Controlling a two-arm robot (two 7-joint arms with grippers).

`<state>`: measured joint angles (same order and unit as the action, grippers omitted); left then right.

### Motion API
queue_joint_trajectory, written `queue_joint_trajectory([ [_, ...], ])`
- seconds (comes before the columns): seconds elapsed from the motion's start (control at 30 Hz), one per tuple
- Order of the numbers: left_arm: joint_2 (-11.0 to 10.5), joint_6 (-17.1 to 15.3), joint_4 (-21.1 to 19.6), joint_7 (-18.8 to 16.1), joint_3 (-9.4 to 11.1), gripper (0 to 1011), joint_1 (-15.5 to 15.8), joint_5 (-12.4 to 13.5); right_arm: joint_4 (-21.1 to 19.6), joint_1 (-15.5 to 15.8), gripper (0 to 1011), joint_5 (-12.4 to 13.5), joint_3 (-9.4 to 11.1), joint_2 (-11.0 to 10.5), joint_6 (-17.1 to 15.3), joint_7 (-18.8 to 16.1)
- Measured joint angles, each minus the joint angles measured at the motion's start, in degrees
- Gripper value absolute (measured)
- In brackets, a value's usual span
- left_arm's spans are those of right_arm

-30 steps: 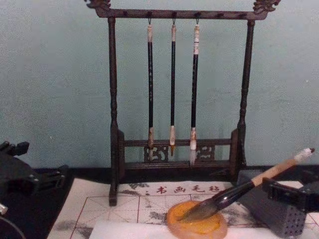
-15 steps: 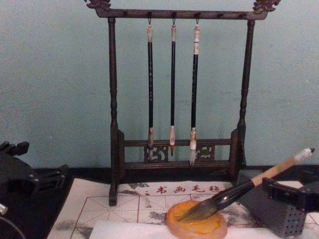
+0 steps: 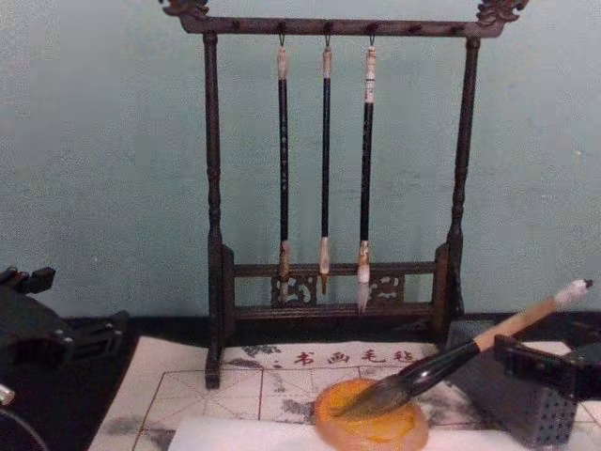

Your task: Pick up the brush from the inkstone, write on the paper, then place the brush back to its original position.

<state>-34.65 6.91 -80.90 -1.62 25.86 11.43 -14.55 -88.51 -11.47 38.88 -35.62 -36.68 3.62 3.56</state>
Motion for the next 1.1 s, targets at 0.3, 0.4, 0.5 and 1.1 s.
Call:
queue_joint_trajectory([
  [0.3, 0.0, 0.0, 0.0, 0.0, 0.0, 1001, 0.0, 0.0, 0.0, 0.0, 1000, 0.0, 0.0, 0.0, 0.0, 0.0],
  [0.4, 0.0, 0.0, 0.0, 0.0, 0.0, 1001, 0.0, 0.0, 0.0, 0.0, 1000, 0.0, 0.0, 0.0, 0.0, 0.0],
  [0.5, 0.0, 0.0, 0.0, 0.0, 0.0, 1001, 0.0, 0.0, 0.0, 0.0, 1000, 0.0, 0.0, 0.0, 0.0, 0.0],
  [1.1, 0.0, 0.0, 0.0, 0.0, 0.0, 1001, 0.0, 0.0, 0.0, 0.0, 1000, 0.0, 0.0, 0.0, 0.0, 0.0],
])
